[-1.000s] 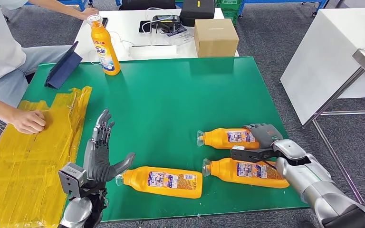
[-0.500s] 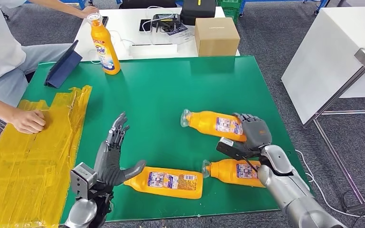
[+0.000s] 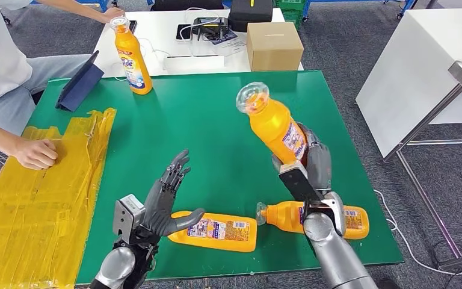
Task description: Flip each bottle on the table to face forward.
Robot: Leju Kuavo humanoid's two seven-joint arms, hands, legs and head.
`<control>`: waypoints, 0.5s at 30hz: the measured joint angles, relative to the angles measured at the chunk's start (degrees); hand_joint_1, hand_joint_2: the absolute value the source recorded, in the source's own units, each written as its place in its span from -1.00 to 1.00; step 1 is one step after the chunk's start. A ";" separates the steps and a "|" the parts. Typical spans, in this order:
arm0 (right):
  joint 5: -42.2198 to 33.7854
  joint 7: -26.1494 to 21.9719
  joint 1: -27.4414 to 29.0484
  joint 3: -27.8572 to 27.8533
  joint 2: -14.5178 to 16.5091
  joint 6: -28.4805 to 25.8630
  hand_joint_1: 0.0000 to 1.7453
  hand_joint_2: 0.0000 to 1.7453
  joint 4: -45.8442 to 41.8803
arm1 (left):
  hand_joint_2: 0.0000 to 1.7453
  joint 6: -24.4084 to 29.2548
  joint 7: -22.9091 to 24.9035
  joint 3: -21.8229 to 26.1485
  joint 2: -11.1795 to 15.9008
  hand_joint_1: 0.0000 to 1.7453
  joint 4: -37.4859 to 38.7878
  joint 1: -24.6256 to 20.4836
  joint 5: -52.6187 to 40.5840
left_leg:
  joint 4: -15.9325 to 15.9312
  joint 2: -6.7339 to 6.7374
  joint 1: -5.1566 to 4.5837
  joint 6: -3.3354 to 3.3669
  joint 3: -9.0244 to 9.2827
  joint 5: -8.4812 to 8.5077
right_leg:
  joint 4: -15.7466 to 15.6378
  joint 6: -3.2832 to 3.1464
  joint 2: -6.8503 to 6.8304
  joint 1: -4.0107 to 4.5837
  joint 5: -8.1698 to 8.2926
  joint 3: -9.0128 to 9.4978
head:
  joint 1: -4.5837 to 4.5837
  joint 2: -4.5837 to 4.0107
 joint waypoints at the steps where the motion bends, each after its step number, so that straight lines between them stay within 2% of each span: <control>1: -3.03 -0.31 0.59 0.13 0.62 2.92 1.00 1.00 -0.82 | 1.00 0.03 0.09 -0.11 0.00 -1.00 0.26 -0.13 0.14 | 0.00 0.00 0.00 0.00 0.00 0.00 | 0.00 0.00 0.00 0.00 0.00 0.00 | 0.00 0.00; 4: -10.13 -1.02 2.10 1.72 2.28 11.77 1.00 1.00 -2.18 | 1.00 0.11 0.16 -0.26 0.00 -1.00 0.83 -0.62 0.62 | -0.01 0.01 0.02 0.00 0.00 0.00 | 0.00 0.00 0.00 0.02 0.00 -0.01 | 0.01 0.00; 6: -12.14 -1.31 3.03 3.79 3.37 15.20 1.00 1.00 -2.39 | 1.00 0.32 0.16 -0.30 -0.01 -1.00 1.04 -0.93 0.78 | -0.01 0.02 0.03 -0.01 0.00 0.00 | 0.01 -0.01 0.01 0.02 0.00 -0.02 | 0.00 0.00; 10: -12.07 -1.70 4.32 7.93 5.00 15.59 1.00 1.00 -2.38 | 1.00 0.80 0.16 -0.59 -0.03 -1.00 1.08 -1.25 0.96 | -0.02 0.00 0.04 -0.01 -0.03 0.00 | 0.01 -0.01 0.00 0.02 -0.01 -0.04 | 0.00 0.00; 15: -13.05 -1.42 4.53 10.34 5.41 16.35 1.00 1.00 -2.21 | 1.00 1.14 0.16 -1.03 -0.05 -1.00 1.13 -1.58 0.97 | -0.01 0.00 0.00 -0.01 -0.04 0.00 | 0.00 -0.01 0.00 -0.01 -0.01 -0.03 | 0.03 0.00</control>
